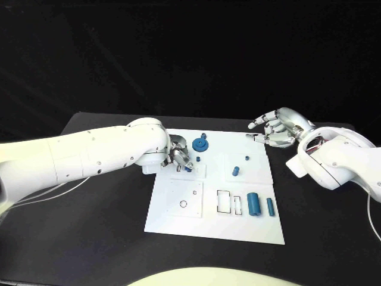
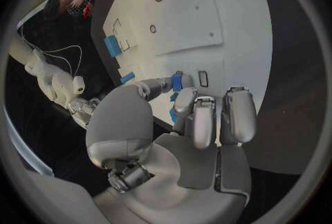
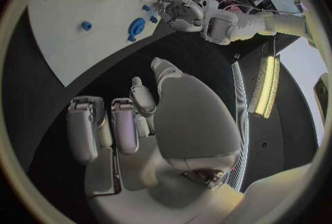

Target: Assemble the parts on the task board

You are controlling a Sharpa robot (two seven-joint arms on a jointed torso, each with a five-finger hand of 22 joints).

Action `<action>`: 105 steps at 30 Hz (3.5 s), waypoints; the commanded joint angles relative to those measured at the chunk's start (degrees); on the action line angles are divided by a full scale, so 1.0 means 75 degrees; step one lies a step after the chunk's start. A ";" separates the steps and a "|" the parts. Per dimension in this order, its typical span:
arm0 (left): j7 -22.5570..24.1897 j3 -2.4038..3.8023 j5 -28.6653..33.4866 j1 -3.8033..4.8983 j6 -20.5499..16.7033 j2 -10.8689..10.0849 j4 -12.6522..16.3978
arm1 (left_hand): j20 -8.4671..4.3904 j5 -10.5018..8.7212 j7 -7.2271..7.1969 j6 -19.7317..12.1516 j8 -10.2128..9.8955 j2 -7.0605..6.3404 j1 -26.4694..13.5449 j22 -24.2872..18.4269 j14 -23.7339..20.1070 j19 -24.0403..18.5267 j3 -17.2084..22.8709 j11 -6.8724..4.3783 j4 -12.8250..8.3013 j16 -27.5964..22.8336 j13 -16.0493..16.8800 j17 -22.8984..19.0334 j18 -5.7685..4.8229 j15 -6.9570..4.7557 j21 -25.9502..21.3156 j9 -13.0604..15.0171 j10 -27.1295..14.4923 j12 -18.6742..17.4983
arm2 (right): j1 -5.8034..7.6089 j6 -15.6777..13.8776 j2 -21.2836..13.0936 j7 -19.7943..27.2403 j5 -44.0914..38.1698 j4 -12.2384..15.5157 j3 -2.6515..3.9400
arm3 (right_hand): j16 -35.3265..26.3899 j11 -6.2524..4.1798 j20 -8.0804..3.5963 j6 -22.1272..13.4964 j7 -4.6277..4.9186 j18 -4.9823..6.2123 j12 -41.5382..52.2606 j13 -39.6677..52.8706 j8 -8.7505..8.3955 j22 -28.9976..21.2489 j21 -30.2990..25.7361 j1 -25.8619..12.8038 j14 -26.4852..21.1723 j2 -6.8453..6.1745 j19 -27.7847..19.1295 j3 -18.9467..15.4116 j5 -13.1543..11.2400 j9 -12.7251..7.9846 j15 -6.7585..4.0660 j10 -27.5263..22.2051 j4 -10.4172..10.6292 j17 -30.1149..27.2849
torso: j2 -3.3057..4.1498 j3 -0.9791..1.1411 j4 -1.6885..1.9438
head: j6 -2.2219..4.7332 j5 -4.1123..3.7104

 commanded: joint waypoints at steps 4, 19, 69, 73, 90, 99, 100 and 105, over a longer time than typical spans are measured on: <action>-0.0077 -0.0036 0.0582 -0.0039 0.0476 0.0032 -0.0089 | -0.0039 0.0184 -0.0211 0.0267 0.0030 0.0029 -0.0076 0.0037 0.0691 0.0026 0.1294 -0.0011 -0.1379 0.0020 0.0064 0.1603 -0.0083 -0.0050 0.0030 0.0075 0.0071 0.0072 | -0.0010 0.0109 0.0016 0.0039 -0.0079 -0.0014 -0.0001 | -0.0036 -0.0018 0.0005 0.0056 -0.0011 0.0065 -0.0030 -0.0007 0.0025 0.1634 -0.0051 -0.0063 0.0608 -0.0011 0.0475 0.0041 0.0020 -0.0012 0.0000 -0.0013 0.0007 0.1178 | 0.0001 0.0007 0.0000 | -0.0004 0.0003; -0.0082 -0.0029 0.0572 -0.0008 0.0718 0.0060 -0.0211 | -0.0050 0.0410 -0.0228 0.0336 0.0037 0.0016 -0.0092 0.0092 0.0724 0.0056 0.1279 -0.0028 -0.1443 0.0089 0.0155 0.1721 -0.0095 -0.0060 0.0056 0.0003 0.0151 0.0107 | -0.0011 0.0124 0.0020 0.0032 -0.0082 -0.0026 -0.0002 | -0.0036 -0.0018 0.0005 0.0056 -0.0011 0.0065 -0.0030 -0.0007 0.0025 0.1634 -0.0051 -0.0063 0.0608 -0.0011 0.0475 0.0041 0.0020 -0.0012 0.0000 -0.0013 0.0007 0.1178 | 0.0001 0.0007 0.0004 | 0.0000 0.0009; -0.0163 -0.0042 -0.0018 0.0063 0.1390 0.0642 -0.0700 | -0.0072 0.0357 -0.0305 0.0535 0.0053 0.0263 -0.0358 0.0213 0.0751 0.0117 0.0690 -0.0072 -0.1128 0.0148 0.0442 0.1820 -0.0120 -0.0085 0.0098 -0.0214 0.0367 0.0218 | -0.0009 0.0134 -0.0002 0.0035 -0.0086 0.0056 -0.0002 | -0.0037 -0.0019 0.0002 0.0054 -0.0013 0.0064 -0.0031 -0.0013 0.0033 0.1636 -0.0050 -0.0074 0.0609 -0.0036 0.0477 0.0089 0.0058 -0.0020 -0.0003 -0.0012 0.0002 0.1180 | 0.0005 0.0005 0.0005 | -0.0025 -0.0026; -0.0161 -0.0043 -0.0044 0.0064 0.1375 0.0661 -0.0724 | -0.0078 0.0324 -0.0318 0.0557 0.0052 0.0301 -0.0410 0.0230 0.0755 0.0128 0.0561 -0.0079 -0.1050 0.0157 0.0492 0.1836 -0.0124 -0.0092 0.0103 -0.0251 0.0392 0.0235 | -0.0009 0.0131 -0.0005 0.0034 -0.0086 0.0060 -0.0002 | -0.0037 -0.0019 0.0002 0.0054 -0.0013 0.0064 -0.0031 -0.0013 0.0033 0.1636 -0.0050 -0.0074 0.0609 -0.0036 0.0477 0.0089 0.0058 -0.0020 -0.0003 -0.0012 0.0002 0.1180 | 0.0002 0.0001 0.0006 | -0.0035 -0.0033; -0.0173 -0.0048 -0.0244 0.0065 0.1516 0.0684 -0.0809 | -0.0118 0.0156 -0.0380 0.0648 0.0033 0.0249 -0.0725 0.0259 0.0762 0.0150 -0.0784 -0.0124 -0.0448 0.0174 0.0601 0.1865 -0.0130 -0.0131 0.0090 -0.0500 0.0401 0.0231 | -0.0008 0.0110 -0.0001 0.0043 -0.0087 0.0059 -0.0002 | -0.0037 -0.0019 0.0002 0.0054 -0.0013 0.0064 -0.0031 -0.0013 0.0033 0.1636 -0.0050 -0.0074 0.0609 -0.0036 0.0477 0.0089 0.0058 -0.0020 -0.0003 -0.0012 0.0002 0.1180 | 0.0004 0.0001 0.0006 | -0.0051 -0.0042; -0.0174 -0.0049 -0.0282 0.0065 0.1525 0.0685 -0.0860 | -0.0125 0.0119 -0.0385 0.0676 0.0026 0.0243 -0.0762 0.0283 0.0768 0.0163 -0.1094 -0.0128 -0.0266 0.0185 0.0644 0.1885 -0.0135 -0.0135 0.0096 -0.0561 0.0412 0.0240 | -0.0008 0.0094 0.0002 0.0052 -0.0127 0.0067 -0.0002 | -0.0047 -0.0020 0.0000 0.0054 -0.0013 0.0069 -0.0041 -0.0028 0.0040 0.1626 -0.0070 -0.0092 0.0605 -0.0056 0.0470 0.0124 0.0058 -0.0025 -0.0004 -0.0019 0.0003 0.1167 | 0.0003 -0.0001 0.0006 | -0.0055 -0.0044; -0.0174 -0.0049 -0.0283 0.0065 0.1524 0.0684 -0.0867 | -0.0125 0.0113 -0.0385 0.0679 0.0025 0.0241 -0.0767 0.0287 0.0768 0.0165 -0.1132 -0.0128 -0.0242 0.0186 0.0641 0.1886 -0.0136 -0.0135 0.0097 -0.0568 0.0409 0.0237 | -0.0008 0.0094 0.0001 0.0052 -0.0131 0.0067 -0.0002 | -0.0047 -0.0020 0.0000 0.0054 -0.0013 0.0069 -0.0041 -0.0028 0.0040 0.1626 -0.0070 -0.0092 0.0605 -0.0056 0.0470 0.0124 0.0058 -0.0025 -0.0004 -0.0019 0.0003 0.1167 | 0.0002 -0.0001 0.0006 | -0.0056 -0.0045; -0.0173 -0.0049 -0.0285 0.0065 0.1521 0.0685 -0.0891 | -0.0125 0.0103 -0.0386 0.0689 0.0025 0.0246 -0.0781 0.0295 0.0770 0.0169 -0.1209 -0.0127 -0.0183 0.0189 0.0657 0.1892 -0.0137 -0.0135 0.0099 -0.0583 0.0415 0.0241 | -0.0008 0.0092 0.0001 0.0054 -0.0142 0.0067 -0.0002 | -0.0047 -0.0020 0.0000 0.0054 -0.0013 0.0069 -0.0041 -0.0028 0.0040 0.1626 -0.0070 -0.0092 0.0605 -0.0056 0.0470 0.0124 0.0058 -0.0025 -0.0004 -0.0019 0.0003 0.1167 | 0.0000 -0.0003 0.0006 | -0.0061 -0.0045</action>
